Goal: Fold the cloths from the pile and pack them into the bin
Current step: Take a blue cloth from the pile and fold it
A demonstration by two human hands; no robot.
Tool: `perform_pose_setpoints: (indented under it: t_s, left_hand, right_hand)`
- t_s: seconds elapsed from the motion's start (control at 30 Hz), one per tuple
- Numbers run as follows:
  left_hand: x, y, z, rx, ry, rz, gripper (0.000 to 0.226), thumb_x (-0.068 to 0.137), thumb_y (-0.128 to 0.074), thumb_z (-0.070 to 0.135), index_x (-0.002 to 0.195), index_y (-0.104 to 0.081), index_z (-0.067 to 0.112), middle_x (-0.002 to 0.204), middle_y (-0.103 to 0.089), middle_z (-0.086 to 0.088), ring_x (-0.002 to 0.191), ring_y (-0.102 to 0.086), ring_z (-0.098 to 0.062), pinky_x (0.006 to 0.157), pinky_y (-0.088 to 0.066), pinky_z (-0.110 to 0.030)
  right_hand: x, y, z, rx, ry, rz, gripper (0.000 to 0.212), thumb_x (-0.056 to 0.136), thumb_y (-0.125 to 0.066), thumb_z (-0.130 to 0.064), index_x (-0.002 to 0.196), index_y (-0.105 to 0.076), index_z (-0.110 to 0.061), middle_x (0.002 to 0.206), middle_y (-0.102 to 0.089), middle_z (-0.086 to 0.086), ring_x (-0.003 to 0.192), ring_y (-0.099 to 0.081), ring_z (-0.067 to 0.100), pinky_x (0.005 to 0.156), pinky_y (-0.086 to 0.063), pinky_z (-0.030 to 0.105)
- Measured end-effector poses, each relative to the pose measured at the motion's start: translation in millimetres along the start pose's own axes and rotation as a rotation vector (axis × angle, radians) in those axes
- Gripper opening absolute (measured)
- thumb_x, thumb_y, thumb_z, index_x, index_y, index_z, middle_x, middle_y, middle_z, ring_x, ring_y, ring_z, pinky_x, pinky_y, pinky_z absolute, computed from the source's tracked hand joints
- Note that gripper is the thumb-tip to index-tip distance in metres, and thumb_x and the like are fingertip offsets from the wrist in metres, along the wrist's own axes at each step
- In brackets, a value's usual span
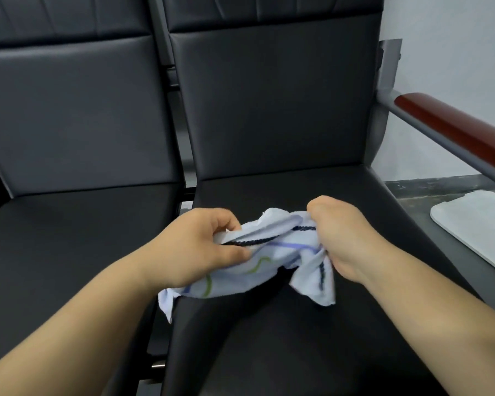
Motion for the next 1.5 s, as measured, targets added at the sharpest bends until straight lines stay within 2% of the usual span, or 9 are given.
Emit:
perform_pose_setpoints:
  t_s: [0.1, 0.3, 0.47, 0.73, 0.93, 1.07, 1.23, 1.37, 1.5]
  left_hand:
    - [3, 4, -1, 0.002, 0.013, 0.176, 0.021, 0.094, -0.066, 0.03, 0.08, -0.061, 0.016, 0.059, -0.057, 0.008, 0.052, -0.05, -0.001, 0.055, -0.043, -0.021]
    - [0, 7, 4, -0.361, 0.018, 0.165, 0.02, 0.095, -0.068, 0.031, 0.087, -0.06, 0.015, 0.068, -0.06, -0.001, 0.06, -0.055, -0.012, 0.057, -0.045, -0.032]
    - [-2, 11, 3, 0.13, -0.048, 0.144, 0.018, 0.087, -0.072, 0.027, 0.079, -0.061, 0.015, 0.067, -0.058, 0.002, 0.059, -0.048, -0.004, 0.056, -0.041, -0.022]
    - [-8, 19, 13, -0.412, -0.022, 0.269, 0.003, 0.089, -0.064, 0.025, 0.089, -0.064, 0.022, 0.092, -0.07, -0.015, 0.073, -0.063, -0.018, 0.06, -0.05, -0.035]
    - [-7, 22, 1, 0.176, 0.011, 0.003, 0.02, 0.082, -0.075, 0.035, 0.088, -0.07, 0.016, 0.084, -0.071, -0.005, 0.073, -0.066, -0.014, 0.077, -0.055, -0.043]
    - [-8, 28, -1, -0.333, 0.048, 0.092, 0.022, 0.088, -0.055, 0.025, 0.099, -0.071, 0.014, 0.093, -0.072, -0.022, 0.078, -0.065, -0.035, 0.066, -0.05, -0.043]
    - [-12, 29, 14, -0.403, -0.038, 0.003, 0.007, 0.089, -0.071, 0.019, 0.094, -0.076, 0.019, 0.095, -0.076, -0.011, 0.088, -0.074, -0.022, 0.073, -0.056, -0.036]
    - [-7, 27, -3, 0.063, 0.024, 0.01, 0.024, 0.078, -0.081, 0.034, 0.088, -0.072, 0.014, 0.09, -0.074, -0.008, 0.087, -0.072, -0.027, 0.081, -0.058, -0.046]
    - [-1, 27, -16, -0.466, 0.042, 0.067, 0.031, 0.085, -0.068, 0.034, 0.108, -0.069, 0.014, 0.106, -0.071, -0.024, 0.09, -0.066, -0.043, 0.075, -0.048, -0.048]
  right_hand:
    - [-9, 4, -11, 0.065, 0.106, -0.177, 0.033, 0.082, -0.065, -0.029, 0.08, -0.045, -0.003, 0.071, -0.04, 0.001, 0.07, -0.035, 0.021, 0.065, -0.032, 0.037]
    - [-12, -3, 1, -0.842, 0.247, -0.293, 0.025, 0.082, -0.075, -0.036, 0.076, -0.059, -0.018, 0.074, -0.06, -0.006, 0.066, -0.056, 0.014, 0.059, -0.044, 0.028]
    - [-14, 13, -21, -0.347, 0.303, -0.16, 0.027, 0.085, -0.075, -0.025, 0.084, -0.062, -0.001, 0.076, -0.059, 0.02, 0.066, -0.052, 0.015, 0.063, -0.042, 0.034]
    - [-15, -1, -9, -0.598, 0.231, -0.407, 0.017, 0.079, -0.08, -0.019, 0.088, -0.068, -0.011, 0.08, -0.073, 0.004, 0.07, -0.064, 0.013, 0.065, -0.051, 0.03]
    - [-12, 7, -16, -0.219, 0.295, -0.241, 0.016, 0.095, -0.069, -0.022, 0.096, -0.07, -0.006, 0.072, -0.068, 0.007, 0.059, -0.061, 0.013, 0.054, -0.045, 0.032]
    - [-21, 6, -22, -0.024, 0.233, -0.457, 0.019, 0.086, -0.08, -0.008, 0.104, -0.076, -0.014, 0.095, -0.08, 0.005, 0.09, -0.077, 0.017, 0.08, -0.062, 0.036]
    - [-14, 2, -13, -0.744, 0.248, -0.328, 0.01, 0.083, -0.078, -0.027, 0.085, -0.071, -0.02, 0.075, -0.072, -0.001, 0.068, -0.065, 0.013, 0.061, -0.051, 0.028]
    - [-17, 9, -23, -0.222, 0.282, -0.232, 0.006, 0.093, -0.072, -0.019, 0.093, -0.078, -0.019, 0.068, -0.073, -0.008, 0.059, -0.068, 0.004, 0.052, -0.047, 0.017]
    - [-28, 12, -30, -0.109, 0.215, -0.436, 0.012, 0.084, -0.081, -0.006, 0.093, -0.078, -0.014, 0.067, -0.072, -0.005, 0.053, -0.064, 0.003, 0.045, -0.044, 0.016]
Point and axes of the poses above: each hand's wrist, its own x-axis towards the middle knuckle, its own y-axis out of the back of the hand, z = x × y, the point moved 1 cm from there along x, towards the middle knuckle
